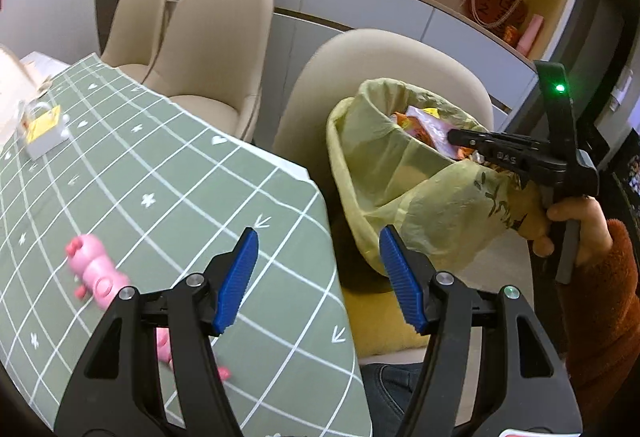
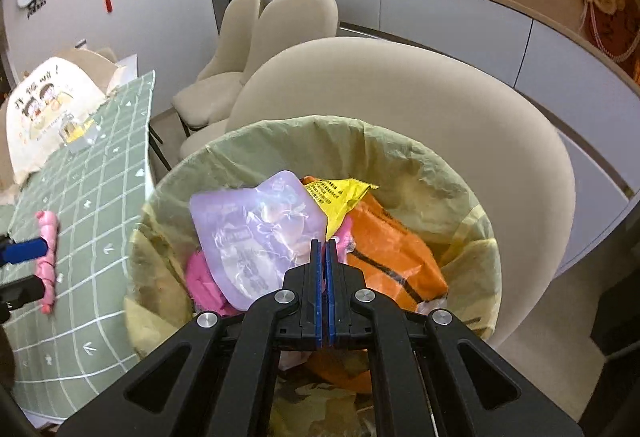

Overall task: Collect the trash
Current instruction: 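Open the left tool to drop the snack bar while the right tool drops the purple wrapper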

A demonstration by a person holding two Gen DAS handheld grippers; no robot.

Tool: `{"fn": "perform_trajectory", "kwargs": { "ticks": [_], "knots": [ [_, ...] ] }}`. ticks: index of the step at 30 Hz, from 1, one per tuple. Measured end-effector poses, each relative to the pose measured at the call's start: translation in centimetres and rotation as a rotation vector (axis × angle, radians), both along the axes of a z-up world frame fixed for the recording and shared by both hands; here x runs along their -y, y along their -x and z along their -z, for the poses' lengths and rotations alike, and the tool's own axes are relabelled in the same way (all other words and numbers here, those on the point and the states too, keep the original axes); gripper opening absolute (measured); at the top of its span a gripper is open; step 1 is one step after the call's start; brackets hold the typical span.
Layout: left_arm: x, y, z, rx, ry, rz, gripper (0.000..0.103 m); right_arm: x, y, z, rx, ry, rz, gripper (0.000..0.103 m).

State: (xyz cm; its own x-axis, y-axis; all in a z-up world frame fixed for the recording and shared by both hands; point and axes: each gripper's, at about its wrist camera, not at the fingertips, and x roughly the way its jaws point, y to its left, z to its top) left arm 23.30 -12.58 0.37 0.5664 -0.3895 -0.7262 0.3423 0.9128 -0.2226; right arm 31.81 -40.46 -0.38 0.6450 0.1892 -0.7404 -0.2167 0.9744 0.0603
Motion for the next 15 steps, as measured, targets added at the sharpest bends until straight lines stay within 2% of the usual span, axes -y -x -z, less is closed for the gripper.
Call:
{"fn": "perform_trajectory", "kwargs": {
  "ticks": [7, 9, 11, 15],
  "knots": [
    [-1.3, 2.1, -1.1, 0.047, -0.011, -0.050, 0.060, 0.7, 3.2, -2.8, 0.069, -0.093, 0.024, 0.007],
    [-1.4, 2.7, -1.3, 0.051, -0.009, -0.048, 0.060, 0.9, 3.9, -3.1, 0.076, -0.097, 0.030, 0.016],
    [-1.4, 3.2, -1.6, 0.050, -0.005, -0.044, 0.060, 1.1, 4.7, -3.2, 0.070, -0.102, 0.035, 0.035],
    [-0.9, 4.2, -2.0, 0.058, -0.005, -0.034, 0.060, 0.9, 5.0, -2.6, 0.052, -0.090, 0.049, 0.036]
  ]
}}
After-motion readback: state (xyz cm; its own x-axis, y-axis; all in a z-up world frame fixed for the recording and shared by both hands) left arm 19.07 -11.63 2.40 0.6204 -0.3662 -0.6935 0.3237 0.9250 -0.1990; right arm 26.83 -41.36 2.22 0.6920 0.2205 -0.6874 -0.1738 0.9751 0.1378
